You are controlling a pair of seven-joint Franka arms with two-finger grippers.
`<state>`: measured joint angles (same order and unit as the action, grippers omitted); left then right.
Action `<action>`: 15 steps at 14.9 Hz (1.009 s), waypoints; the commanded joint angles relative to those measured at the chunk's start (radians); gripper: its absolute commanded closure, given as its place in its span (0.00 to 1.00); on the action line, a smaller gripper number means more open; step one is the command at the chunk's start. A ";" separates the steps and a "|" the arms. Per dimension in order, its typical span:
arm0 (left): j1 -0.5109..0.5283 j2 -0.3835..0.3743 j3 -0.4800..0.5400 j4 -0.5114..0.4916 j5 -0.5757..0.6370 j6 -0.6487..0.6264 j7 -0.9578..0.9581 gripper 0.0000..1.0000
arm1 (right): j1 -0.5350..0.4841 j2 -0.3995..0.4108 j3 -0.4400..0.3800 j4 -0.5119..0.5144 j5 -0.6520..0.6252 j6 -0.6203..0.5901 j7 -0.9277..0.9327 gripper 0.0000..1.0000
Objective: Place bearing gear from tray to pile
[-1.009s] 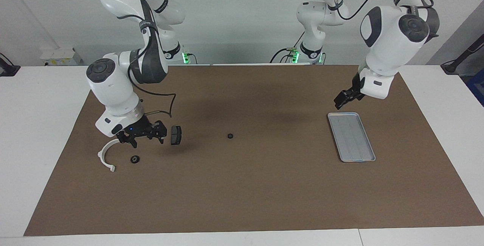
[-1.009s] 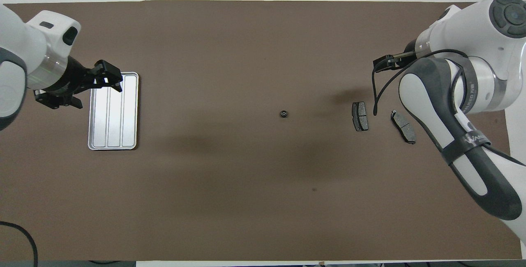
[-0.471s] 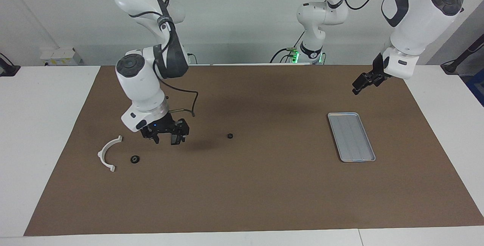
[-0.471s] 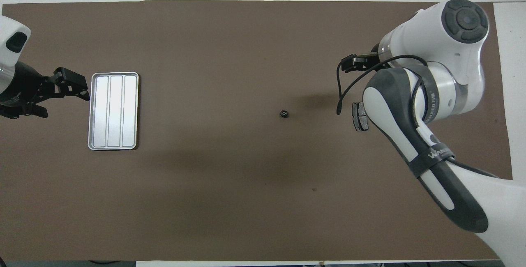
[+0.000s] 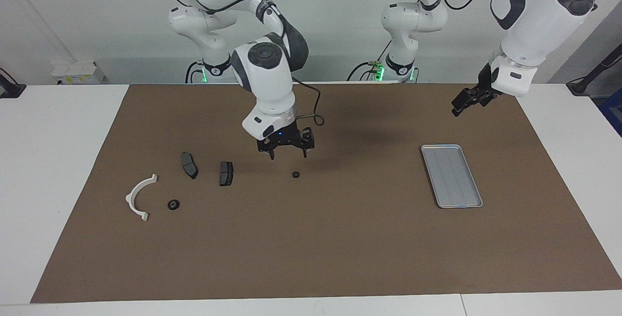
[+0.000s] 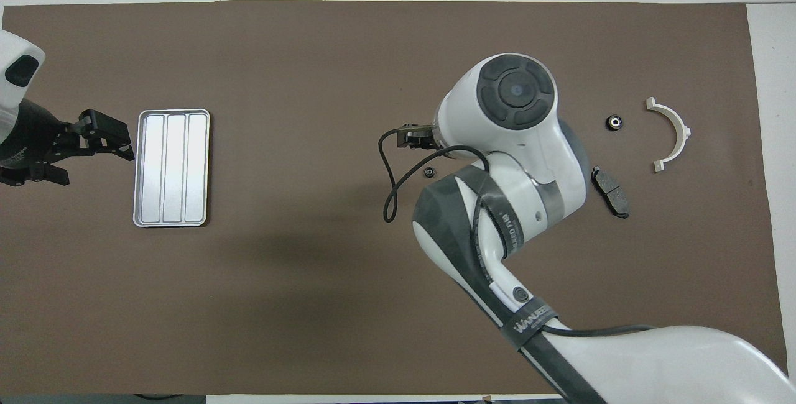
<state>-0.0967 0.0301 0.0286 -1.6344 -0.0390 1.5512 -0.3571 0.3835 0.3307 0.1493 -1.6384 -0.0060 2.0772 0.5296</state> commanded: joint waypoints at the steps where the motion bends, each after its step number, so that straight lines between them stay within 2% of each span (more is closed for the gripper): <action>1: 0.011 -0.035 -0.006 -0.041 -0.015 -0.002 0.017 0.00 | 0.035 0.045 -0.001 -0.003 -0.015 0.009 0.010 0.00; 4: 0.014 -0.038 -0.007 -0.041 -0.015 -0.013 0.015 0.00 | 0.035 0.059 -0.001 -0.052 -0.015 0.055 -0.022 0.01; 10: 0.012 -0.050 -0.012 -0.051 -0.015 -0.002 0.012 0.00 | 0.025 0.122 -0.001 -0.084 -0.015 0.147 -0.049 0.04; 15: 0.014 -0.047 -0.010 -0.042 -0.015 -0.003 0.017 0.00 | 0.009 0.139 -0.002 -0.095 -0.015 0.167 -0.086 0.08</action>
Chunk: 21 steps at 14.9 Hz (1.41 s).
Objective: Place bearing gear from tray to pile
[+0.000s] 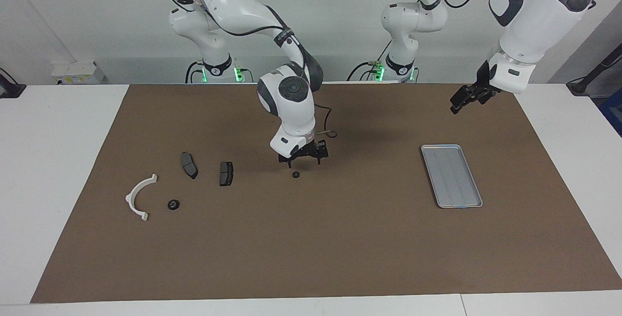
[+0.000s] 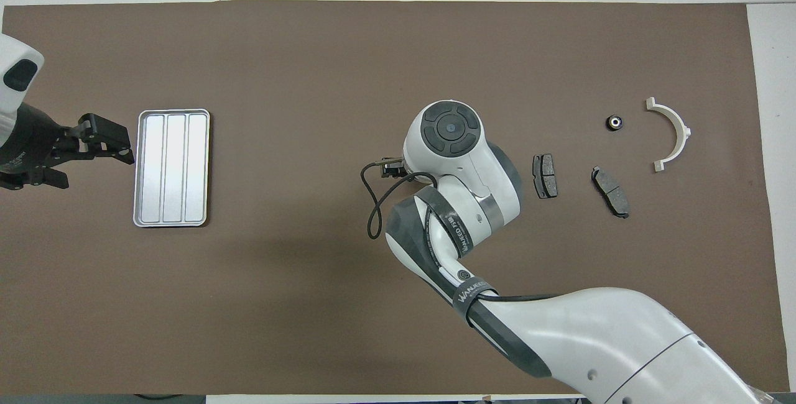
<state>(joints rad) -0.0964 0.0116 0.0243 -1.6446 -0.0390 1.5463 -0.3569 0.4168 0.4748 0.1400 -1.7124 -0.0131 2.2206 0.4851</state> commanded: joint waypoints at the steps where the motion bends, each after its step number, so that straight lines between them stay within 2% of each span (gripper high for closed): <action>1: 0.023 -0.030 -0.009 -0.031 -0.015 0.001 0.016 0.00 | -0.036 -0.005 0.009 -0.029 -0.008 0.034 -0.054 0.08; 4: 0.049 -0.032 -0.012 -0.031 -0.013 -0.002 0.019 0.00 | -0.049 -0.005 0.009 -0.064 -0.008 0.083 -0.074 0.08; 8: 0.049 -0.033 -0.014 -0.014 -0.013 -0.006 0.024 0.00 | -0.050 -0.004 0.009 -0.072 -0.008 0.086 -0.077 0.09; 11: 0.049 -0.038 -0.014 -0.024 -0.013 0.006 0.029 0.00 | -0.050 0.007 0.009 -0.075 -0.008 0.106 -0.076 0.13; 13: 0.049 -0.041 -0.014 -0.040 -0.013 0.044 0.030 0.00 | -0.049 0.010 0.009 -0.075 -0.008 0.108 -0.072 0.24; 15: 0.047 -0.032 -0.014 -0.040 -0.013 0.052 0.039 0.00 | -0.049 0.013 0.009 -0.075 -0.008 0.108 -0.072 0.32; 16: 0.047 -0.035 -0.012 -0.043 -0.013 0.048 0.039 0.00 | -0.049 0.014 0.009 -0.075 -0.008 0.109 -0.069 0.40; 20: 0.046 -0.039 -0.004 -0.040 -0.013 0.041 0.029 0.00 | -0.047 0.016 0.009 -0.075 -0.007 0.110 -0.065 0.90; 21: 0.046 -0.039 -0.006 -0.040 -0.013 0.043 0.029 0.00 | -0.047 0.015 0.009 -0.075 -0.007 0.108 -0.066 1.00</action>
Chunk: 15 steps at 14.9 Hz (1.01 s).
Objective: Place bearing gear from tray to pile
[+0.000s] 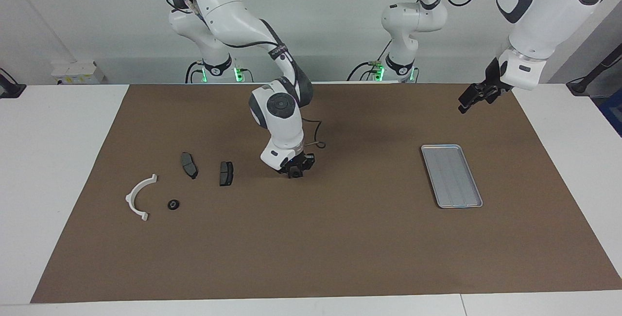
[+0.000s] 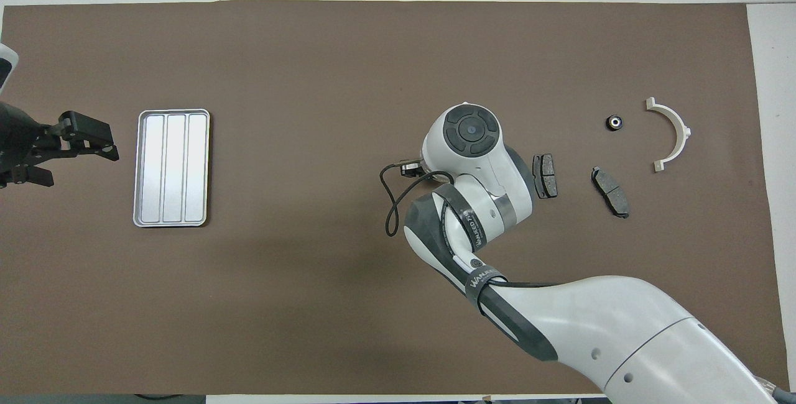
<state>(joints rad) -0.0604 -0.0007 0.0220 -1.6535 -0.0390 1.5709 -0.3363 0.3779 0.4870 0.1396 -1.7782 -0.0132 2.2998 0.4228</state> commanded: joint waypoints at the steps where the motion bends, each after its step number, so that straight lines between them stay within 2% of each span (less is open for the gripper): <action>1: 0.007 -0.027 -0.004 -0.031 -0.013 0.026 0.008 0.00 | -0.008 0.004 0.009 -0.009 -0.007 0.029 -0.007 1.00; 4: 0.002 -0.027 -0.004 -0.031 -0.013 0.026 0.010 0.00 | -0.016 0.001 0.003 0.009 -0.008 0.007 -0.021 1.00; 7: 0.004 -0.027 -0.004 -0.031 -0.013 0.024 0.008 0.00 | -0.080 -0.027 0.005 0.057 -0.008 -0.055 -0.087 1.00; 10: 0.004 -0.027 -0.004 -0.031 -0.013 0.024 0.010 0.00 | -0.178 -0.059 0.006 0.109 -0.008 -0.104 -0.189 1.00; 12: 0.004 -0.027 -0.004 -0.031 -0.013 0.024 0.010 0.00 | -0.261 -0.062 0.006 0.144 -0.008 -0.141 -0.322 1.00; 15: 0.004 -0.027 -0.004 -0.031 -0.013 0.026 0.010 0.00 | -0.376 -0.061 0.008 0.138 -0.005 -0.138 -0.508 1.00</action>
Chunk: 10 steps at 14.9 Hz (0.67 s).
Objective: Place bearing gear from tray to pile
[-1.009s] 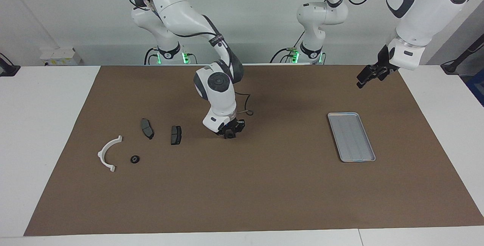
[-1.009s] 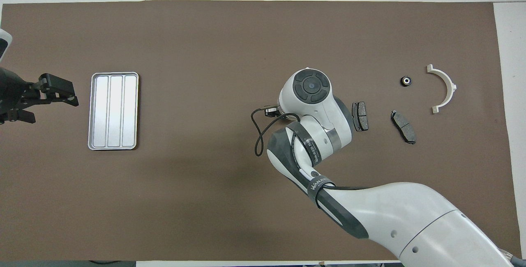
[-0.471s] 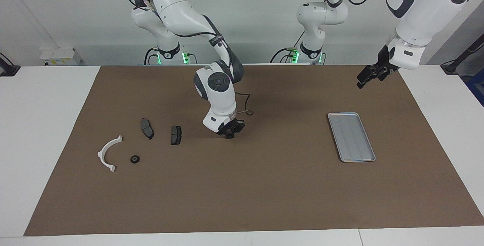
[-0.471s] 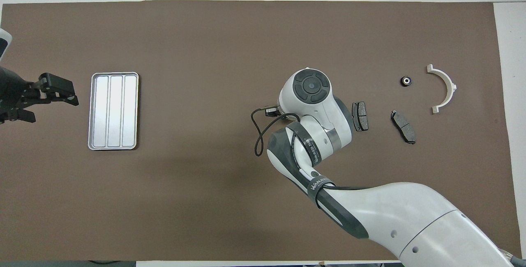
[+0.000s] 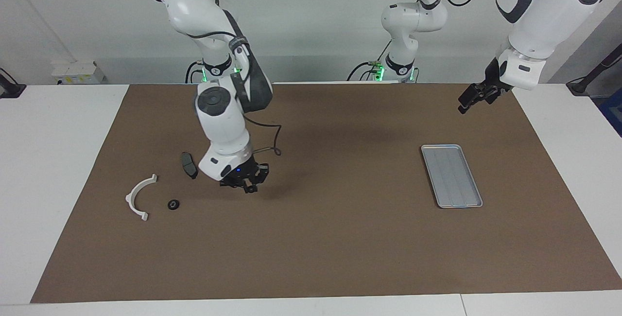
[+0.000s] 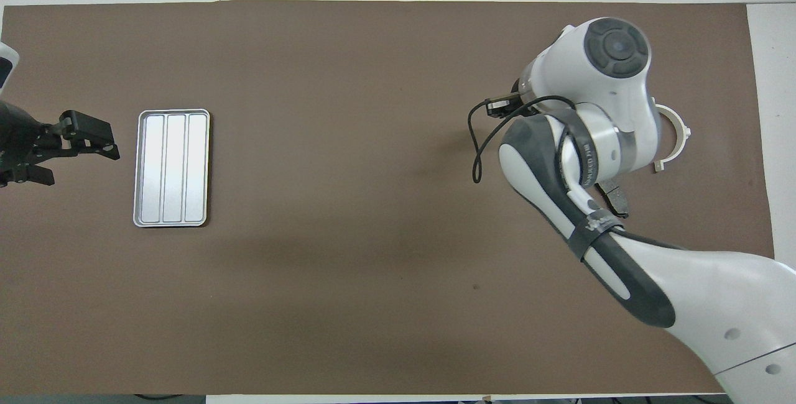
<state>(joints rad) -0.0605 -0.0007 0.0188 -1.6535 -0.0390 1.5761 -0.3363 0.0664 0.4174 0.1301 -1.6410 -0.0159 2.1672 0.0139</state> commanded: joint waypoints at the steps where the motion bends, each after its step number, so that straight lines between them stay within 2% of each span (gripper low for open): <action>1: 0.002 -0.027 0.000 -0.031 -0.013 0.019 0.010 0.00 | -0.079 0.007 0.017 -0.008 -0.002 -0.003 -0.113 1.00; 10: 0.002 -0.027 0.000 -0.031 -0.013 0.019 0.008 0.00 | -0.151 0.029 0.014 -0.114 -0.004 0.143 -0.212 1.00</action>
<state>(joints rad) -0.0605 -0.0007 0.0188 -1.6535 -0.0390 1.5763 -0.3363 -0.0500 0.4571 0.1302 -1.7178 -0.0160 2.2682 -0.1561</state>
